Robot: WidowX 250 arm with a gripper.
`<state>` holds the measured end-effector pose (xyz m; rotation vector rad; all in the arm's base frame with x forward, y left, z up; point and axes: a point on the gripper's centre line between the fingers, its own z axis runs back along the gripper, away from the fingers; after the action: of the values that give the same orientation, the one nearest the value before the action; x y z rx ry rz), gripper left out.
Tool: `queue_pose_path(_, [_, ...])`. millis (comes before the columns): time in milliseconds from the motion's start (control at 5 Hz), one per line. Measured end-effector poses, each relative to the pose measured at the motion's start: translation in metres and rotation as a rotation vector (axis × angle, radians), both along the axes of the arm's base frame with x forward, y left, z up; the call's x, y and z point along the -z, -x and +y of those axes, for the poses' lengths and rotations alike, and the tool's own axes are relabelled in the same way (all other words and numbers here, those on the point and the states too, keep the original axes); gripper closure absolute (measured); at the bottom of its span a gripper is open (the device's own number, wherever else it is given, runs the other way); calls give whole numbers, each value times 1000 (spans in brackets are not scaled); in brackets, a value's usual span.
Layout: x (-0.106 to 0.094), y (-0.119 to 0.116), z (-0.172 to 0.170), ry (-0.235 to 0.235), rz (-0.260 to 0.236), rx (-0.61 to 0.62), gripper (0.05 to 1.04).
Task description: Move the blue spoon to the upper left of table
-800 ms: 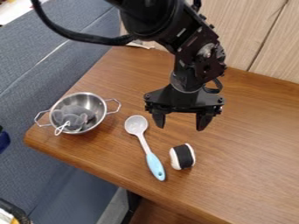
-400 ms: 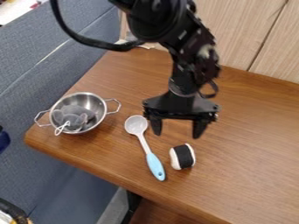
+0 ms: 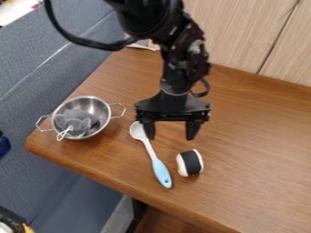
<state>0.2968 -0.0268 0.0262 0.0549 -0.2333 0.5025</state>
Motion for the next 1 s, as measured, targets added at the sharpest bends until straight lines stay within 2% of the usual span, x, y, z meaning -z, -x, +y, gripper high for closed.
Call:
queue_pose_path(200, [11,4,16,55,27,-87,83])
queue_pose_path(600, [43,29,22,19,157,-173,83])
queue_pose_path(800, [51,31,17,-32,187,-171,83])
queue_pose_path(1000, [52,27,17,-46,175,-186,136])
